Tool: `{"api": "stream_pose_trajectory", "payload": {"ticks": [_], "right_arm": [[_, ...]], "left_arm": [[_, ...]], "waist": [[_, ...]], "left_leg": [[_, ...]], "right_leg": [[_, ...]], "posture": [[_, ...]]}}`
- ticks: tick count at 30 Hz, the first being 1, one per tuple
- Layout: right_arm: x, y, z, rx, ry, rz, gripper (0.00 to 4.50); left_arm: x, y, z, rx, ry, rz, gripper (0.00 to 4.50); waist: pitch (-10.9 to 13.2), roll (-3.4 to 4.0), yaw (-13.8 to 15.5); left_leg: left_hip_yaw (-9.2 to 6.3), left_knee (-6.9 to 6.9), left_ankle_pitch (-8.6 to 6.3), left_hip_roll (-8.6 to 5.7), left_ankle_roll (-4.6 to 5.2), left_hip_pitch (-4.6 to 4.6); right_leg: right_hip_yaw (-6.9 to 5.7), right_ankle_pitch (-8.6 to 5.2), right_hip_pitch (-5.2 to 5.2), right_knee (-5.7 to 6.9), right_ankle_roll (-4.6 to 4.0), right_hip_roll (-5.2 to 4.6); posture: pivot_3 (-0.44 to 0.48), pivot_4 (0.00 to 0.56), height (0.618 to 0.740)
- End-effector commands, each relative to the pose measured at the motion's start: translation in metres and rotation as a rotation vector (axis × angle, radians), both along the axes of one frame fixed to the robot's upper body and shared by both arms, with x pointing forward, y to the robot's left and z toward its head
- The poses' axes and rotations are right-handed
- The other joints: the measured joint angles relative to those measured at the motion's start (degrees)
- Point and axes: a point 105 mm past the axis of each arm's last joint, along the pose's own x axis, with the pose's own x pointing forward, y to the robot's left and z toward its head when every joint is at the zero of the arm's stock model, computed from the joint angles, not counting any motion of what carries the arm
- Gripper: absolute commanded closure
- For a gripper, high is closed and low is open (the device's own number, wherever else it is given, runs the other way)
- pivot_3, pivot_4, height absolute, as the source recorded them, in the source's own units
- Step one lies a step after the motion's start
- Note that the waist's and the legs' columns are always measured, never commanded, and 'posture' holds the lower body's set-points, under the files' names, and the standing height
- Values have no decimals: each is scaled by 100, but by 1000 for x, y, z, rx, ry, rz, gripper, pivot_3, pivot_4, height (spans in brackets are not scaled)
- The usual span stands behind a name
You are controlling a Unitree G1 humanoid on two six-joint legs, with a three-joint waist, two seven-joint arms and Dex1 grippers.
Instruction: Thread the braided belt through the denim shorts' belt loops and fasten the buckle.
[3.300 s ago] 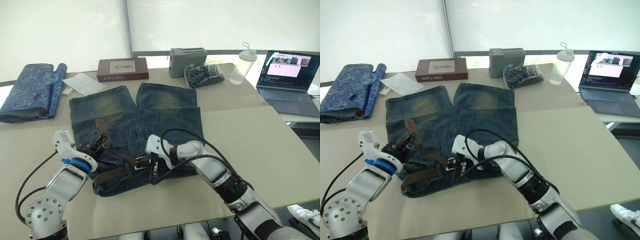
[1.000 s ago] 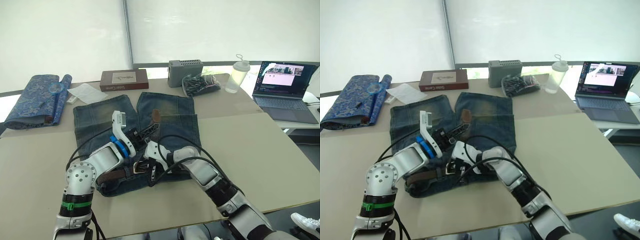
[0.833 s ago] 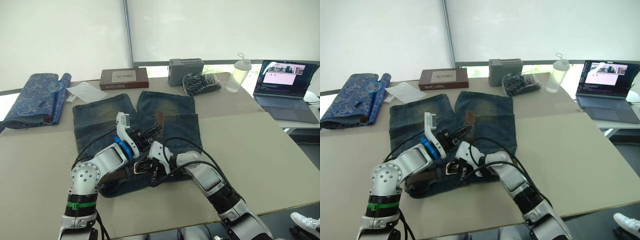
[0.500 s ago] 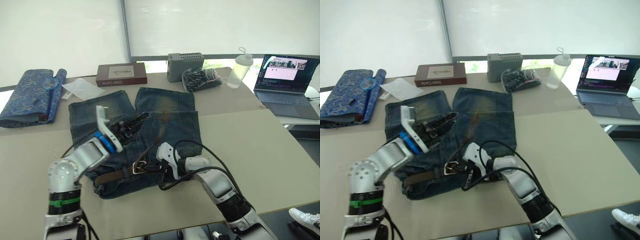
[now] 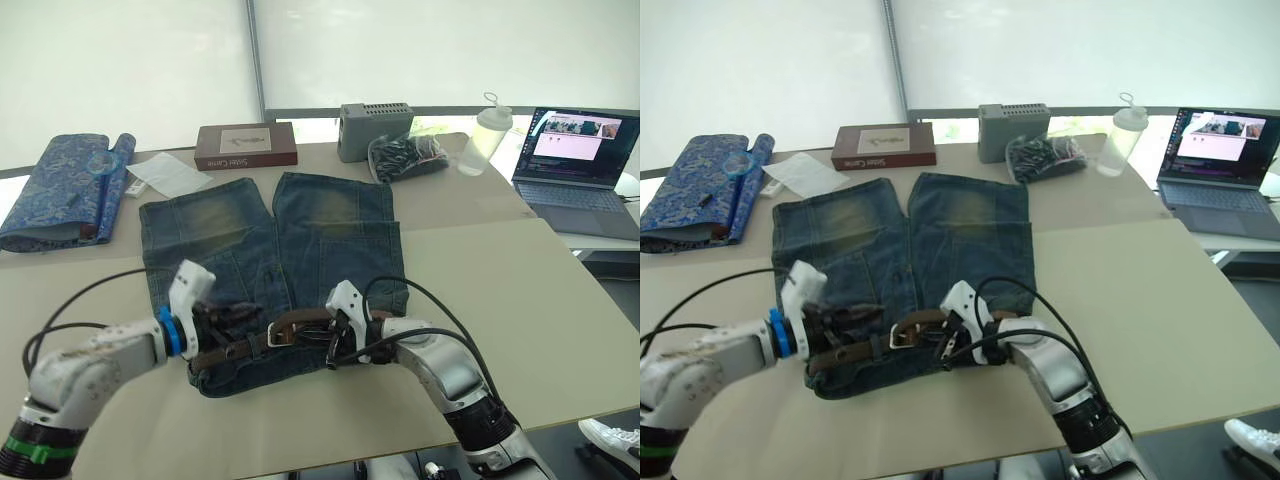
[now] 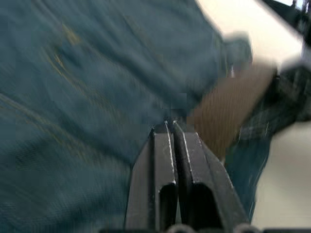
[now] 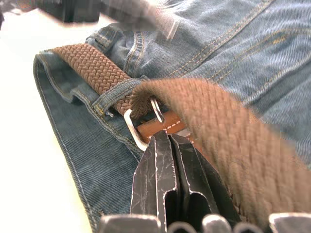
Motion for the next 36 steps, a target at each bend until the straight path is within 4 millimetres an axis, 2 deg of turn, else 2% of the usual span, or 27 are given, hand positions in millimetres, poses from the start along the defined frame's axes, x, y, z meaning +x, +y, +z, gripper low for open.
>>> {"api": "stream_pose_trajectory", "payload": {"ticks": [1, 2, 4, 7, 10, 13, 17, 21, 23, 28, 30, 33, 35, 36], "right_arm": [[-5, -5, 12, 36, 16, 11, 4500], [-6, -6, 12, 33, 16, 10, 3871], [-5, -9, 9, 20, 22, -10, 3261], [-5, -13, 5, 4, 38, -44, 3261], [-2, -15, 4, 6, 43, -76, 3261], [-1, -19, 1, -13, 49, -106, 3261], [-3, -21, 0, -33, 29, -100, 3261], [-4, -28, 6, 11, 68, -123, 3261], [-3, -33, 6, 27, 122, -164, 3261], [5, -39, 7, 85, 217, -262, 3261], [6, -41, 16, 150, 237, -273, 2729], [8, -45, 22, 179, 256, -323, 1737], [9, -49, 26, 211, 287, -361, 1104], [8, -51, 29, 231, 299, -367, 727]], "left_arm": [[-2, -14, 5, 15, -89, -52, 4428], [-2, -15, 3, 21, -91, -59, 4500], [-3, -21, -7, 43, -77, -63, 4500], [-5, -28, -27, 123, -55, -101, 4500], [-9, -27, -46, 226, -52, -137, 4500], [-12, -32, -52, 235, -76, -166, 4500], [2, -31, -25, 64, -108, -91, 4500], [7, -22, -9, 41, -159, -88, 4500], [15, -12, 14, -66, -186, -16, 4500], [12, -2, 38, -118, -186, -12, 4500], [6, -2, 41, -64, -202, -51, 4500], [1, -9, 47, -4, -245, -113, 3707], [-3, -22, 47, 138, -343, -201, 2876], [-2, -29, 48, 165, -372, -222, 2204]], "waist": [[0, -2, 21], [0, -2, 21], [0, -1, 21], [0, -1, 27], [0, -1, 52], [-1, 1, 84], [1, 4, 127], [3, 1, 108], [7, -3, 104], [10, -9, 96], [10, -8, 89], [12, -10, 92], [13, -9, 102], [13, -8, 103]], "left_leg": [[-1, 1, -1, -1, 2, -12], [0, 2, 0, -2, 3, -33], [2, 4, 1, -4, 2, -63], [1, 3, 0, -4, 3, -65], [3, 5, -2, -8, 8, -59], [4, 6, -3, -8, 9, -34], [4, 7, -3, -5, 15, 2], [3, 12, -1, -6, 19, 2], [3, 12, -1, -6, 19, -1], [0, 13, 0, -3, 17, -19], [1, 13, 0, -6, 18, -21], [2, 13, -1, -10, 19, -25], [2, 13, -1, -12, 19, -27], [1, 13, -1, -12, 19, -29]], "right_leg": [[0, 1, -10, 0, 2, -3], [0, 5, -28, 0, 4, -5], [2, 7, -59, 4, 4, -4], [1, 7, -60, 1, 3, -3], [0, 9, -50, -1, 7, -6], [0, 11, -25, -4, 11, -8], [-12, 9, 18, -9, 17, -12], [-37, 9, 20, -8, 22, -4], [-39, 10, 18, -7, 21, 3], [-37, 11, -3, -2, 19, 1], [-36, 11, -4, -2, 19, 3], [-36, 11, -6, -4, 19, 6], [-36, 12, -9, -3, 19, 5], [-36, 12, -10, -4, 19, 4]], "posture": [[0, 150, 740], [0, 150, 740], [0, 150, 740], [0, 150, 740], [0, 150, 740], [0, 150, 740], [0, 150, 740], [0, 150, 740], [0, 150, 740], [0, 150, 740], [0, 150, 740], [0, 150, 740], [0, 150, 740], [0, 150, 740]]}}
